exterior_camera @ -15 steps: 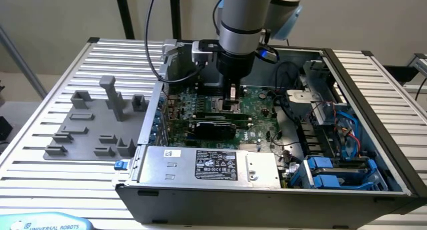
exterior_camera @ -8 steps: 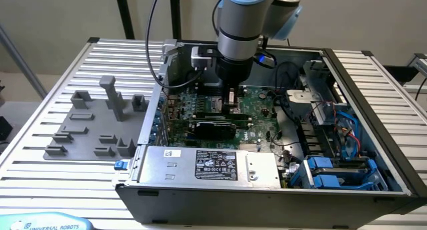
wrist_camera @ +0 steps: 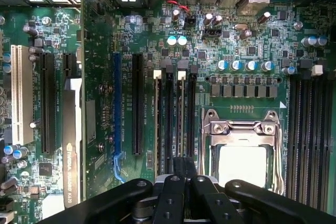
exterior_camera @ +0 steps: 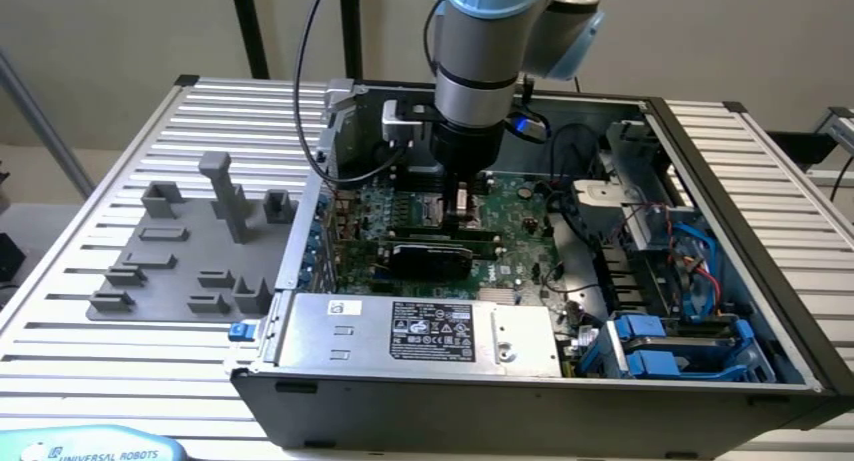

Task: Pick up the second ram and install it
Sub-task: 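Press down the second ram until it locks into place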

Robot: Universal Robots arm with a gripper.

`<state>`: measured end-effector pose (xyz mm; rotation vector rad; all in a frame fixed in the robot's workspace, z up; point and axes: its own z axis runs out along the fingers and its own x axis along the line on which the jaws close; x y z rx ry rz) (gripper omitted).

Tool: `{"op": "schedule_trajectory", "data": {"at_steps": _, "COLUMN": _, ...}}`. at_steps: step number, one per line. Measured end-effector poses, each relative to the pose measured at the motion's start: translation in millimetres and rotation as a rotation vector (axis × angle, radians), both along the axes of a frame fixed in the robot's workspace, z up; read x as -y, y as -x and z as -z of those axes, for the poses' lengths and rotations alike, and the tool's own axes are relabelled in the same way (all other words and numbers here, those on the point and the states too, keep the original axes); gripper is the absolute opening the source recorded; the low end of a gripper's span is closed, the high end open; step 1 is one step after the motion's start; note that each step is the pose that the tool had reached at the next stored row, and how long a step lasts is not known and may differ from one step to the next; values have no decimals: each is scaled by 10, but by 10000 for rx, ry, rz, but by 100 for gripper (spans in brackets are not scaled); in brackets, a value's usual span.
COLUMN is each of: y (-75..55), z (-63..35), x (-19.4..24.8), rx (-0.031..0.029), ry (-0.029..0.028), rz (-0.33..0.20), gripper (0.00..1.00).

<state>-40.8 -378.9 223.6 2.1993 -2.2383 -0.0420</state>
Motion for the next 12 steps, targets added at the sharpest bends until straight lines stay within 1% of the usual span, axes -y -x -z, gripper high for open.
{"op": "schedule_trajectory", "data": {"at_steps": 1, "y": 0, "z": -16, "x": -1, "rx": 1, "ry": -7, "rz": 0, "gripper": 11}}
{"op": "schedule_trajectory", "data": {"at_steps": 2, "y": -2, "z": -45, "x": -7, "rx": 15, "ry": -44, "rz": 3, "gripper": 11}}
{"op": "schedule_trajectory", "data": {"at_steps": 4, "y": -2, "z": -139, "x": -6, "rx": 12, "ry": -30, "rz": 2, "gripper": 11}}
{"op": "schedule_trajectory", "data": {"at_steps": 5, "y": -3, "z": -169, "x": -6, "rx": 12, "ry": -30, "rz": 0, "gripper": 11}}
{"op": "schedule_trajectory", "data": {"at_steps": 12, "y": -3, "z": -176, "x": -6, "rx": 9, "ry": -30, "rz": 0, "gripper": 11}}
